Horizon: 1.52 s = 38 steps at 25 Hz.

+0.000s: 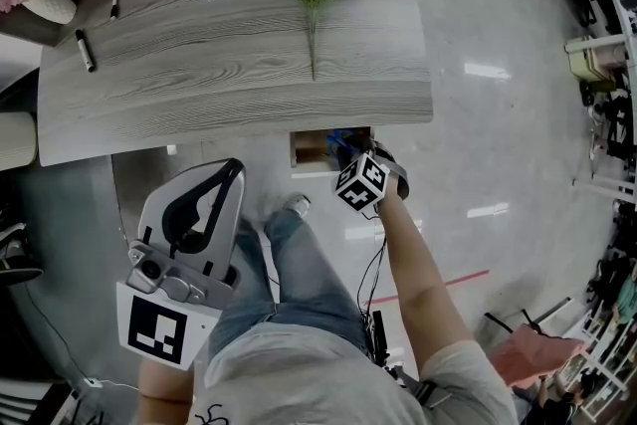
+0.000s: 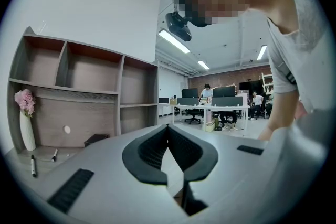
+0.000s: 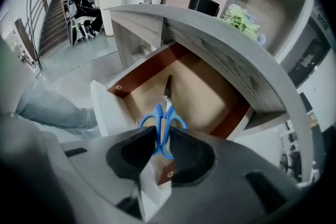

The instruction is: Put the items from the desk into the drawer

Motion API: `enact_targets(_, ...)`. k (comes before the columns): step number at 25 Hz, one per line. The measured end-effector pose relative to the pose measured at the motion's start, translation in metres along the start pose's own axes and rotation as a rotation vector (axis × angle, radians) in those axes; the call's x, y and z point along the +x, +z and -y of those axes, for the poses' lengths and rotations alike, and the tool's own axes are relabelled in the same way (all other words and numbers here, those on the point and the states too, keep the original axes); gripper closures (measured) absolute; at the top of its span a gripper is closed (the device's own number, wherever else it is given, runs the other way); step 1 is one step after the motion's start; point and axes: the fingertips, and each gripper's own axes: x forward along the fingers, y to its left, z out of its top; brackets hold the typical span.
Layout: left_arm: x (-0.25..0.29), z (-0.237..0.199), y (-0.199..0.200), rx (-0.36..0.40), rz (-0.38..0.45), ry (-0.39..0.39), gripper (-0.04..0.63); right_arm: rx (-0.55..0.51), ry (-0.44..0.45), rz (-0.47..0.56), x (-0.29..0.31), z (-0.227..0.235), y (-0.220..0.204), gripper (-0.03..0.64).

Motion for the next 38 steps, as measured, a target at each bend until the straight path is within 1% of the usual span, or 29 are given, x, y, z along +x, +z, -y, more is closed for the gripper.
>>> enact_targets(8,-0.002,-0.003,0.000,0.001,0.003,-0.007,0.586,0.048,-0.014,0.014,-0.003,0.003,0.004,0.526)
enact_targets(10,-0.004,-0.004,0.002,0.002,0.006,-0.010,0.586,0.058,-0.029,0.024,-0.006,0.005,0.006,0.541)
enact_targets(13,-0.007,-0.005,0.005,0.004,0.013,-0.016,0.586,0.077,-0.060,0.048,-0.015,0.009,0.012,0.601)
enact_targets(18,-0.009,-0.004,0.016,0.011,0.031,-0.035,0.586,0.130,-0.058,0.097,-0.032,0.010,0.024,0.609)
enact_targets(25,-0.017,0.003,0.032,0.032,0.058,-0.074,0.586,0.312,-0.088,0.241,-0.071,0.013,0.048,0.610)
enact_targets(33,-0.035,0.001,0.050,0.064,0.087,-0.106,0.586,0.447,-0.121,0.459,-0.131,0.005,0.100,0.611)
enact_targets(38,-0.050,0.000,0.056,0.079,0.100,-0.134,0.586,0.504,-0.144,0.613,-0.180,-0.003,0.137,0.609)
